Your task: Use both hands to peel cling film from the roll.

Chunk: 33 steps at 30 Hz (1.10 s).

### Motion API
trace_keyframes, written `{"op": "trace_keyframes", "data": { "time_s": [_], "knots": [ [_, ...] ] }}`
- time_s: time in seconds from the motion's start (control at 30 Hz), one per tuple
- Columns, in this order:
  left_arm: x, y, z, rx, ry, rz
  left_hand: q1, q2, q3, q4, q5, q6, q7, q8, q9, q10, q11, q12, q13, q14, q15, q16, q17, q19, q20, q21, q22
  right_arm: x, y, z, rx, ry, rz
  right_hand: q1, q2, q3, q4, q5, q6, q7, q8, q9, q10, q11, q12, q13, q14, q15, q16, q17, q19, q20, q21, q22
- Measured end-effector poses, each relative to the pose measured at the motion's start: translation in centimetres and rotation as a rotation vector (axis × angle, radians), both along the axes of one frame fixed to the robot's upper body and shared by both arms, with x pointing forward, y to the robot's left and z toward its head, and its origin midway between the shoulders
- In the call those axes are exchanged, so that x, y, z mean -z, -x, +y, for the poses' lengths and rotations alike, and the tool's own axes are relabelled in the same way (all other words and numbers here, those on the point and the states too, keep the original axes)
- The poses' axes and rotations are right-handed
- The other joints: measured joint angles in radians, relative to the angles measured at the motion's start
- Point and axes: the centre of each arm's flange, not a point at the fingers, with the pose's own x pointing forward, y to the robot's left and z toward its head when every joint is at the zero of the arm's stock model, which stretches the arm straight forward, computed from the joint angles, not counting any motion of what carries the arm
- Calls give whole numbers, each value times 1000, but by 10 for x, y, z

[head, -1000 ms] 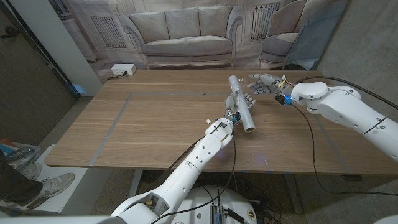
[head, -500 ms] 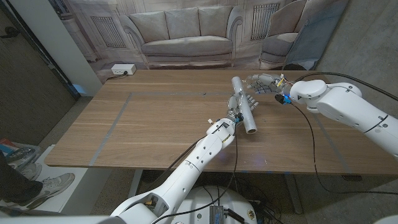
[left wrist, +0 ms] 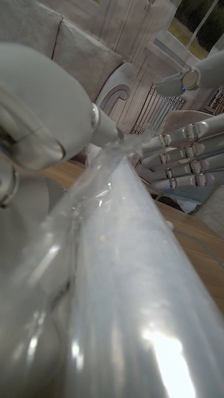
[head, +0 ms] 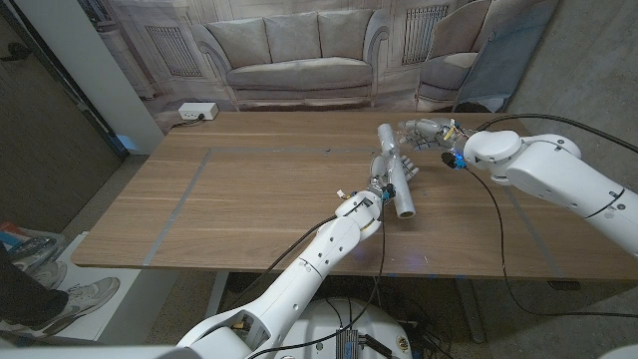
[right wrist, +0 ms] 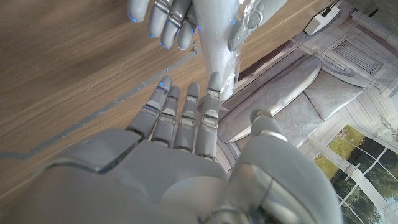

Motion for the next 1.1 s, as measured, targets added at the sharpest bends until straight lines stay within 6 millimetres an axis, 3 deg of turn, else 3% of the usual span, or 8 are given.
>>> {"op": "trace_keyframes", "data": {
  "time_s": [0.23,0.4,0.73,1.03,1.1],
  "knots": [
    [1,4,-2,6,-16,-10,0,0,0,0,3,0,0,5,6,0,0,0,0,0,0,0,0,-4,4,0,0,0,4,3,36,11,-7,73,2,8,-8,0,22,-12,15,10,22,-14,4,0,29,-12,0,0,24,-5,16,3],
    [1,7,-3,9,-24,-18,5,-5,0,0,4,0,0,13,13,0,0,8,0,0,0,0,0,-5,6,0,0,1,5,4,60,23,-10,131,-3,10,-9,0,64,-22,40,20,51,-26,7,0,53,-35,4,3,36,-11,24,3],
    [2,9,-3,13,-27,-28,5,-5,0,0,4,0,0,27,23,0,0,8,0,8,0,0,0,0,11,0,0,1,8,10,102,30,-35,346,32,42,-5,4,184,-62,124,65,119,-69,7,0,105,-87,8,11,68,-43,56,7],
    [4,7,-4,46,26,-40,16,-16,0,0,4,10,-4,43,39,14,2,8,-2,18,-4,0,-8,9,13,-5,0,0,9,12,127,29,-45,368,43,47,0,4,187,-62,133,75,133,-73,7,0,112,-94,8,12,69,-52,60,7],
    [7,6,-4,44,25,-32,35,-34,0,0,4,20,-3,47,45,24,5,8,-3,18,-4,-6,-13,2,28,-8,0,0,9,12,129,28,-45,373,41,47,0,4,187,-63,133,79,133,-73,7,0,112,-94,8,17,69,-52,60,7]
  ]
}}
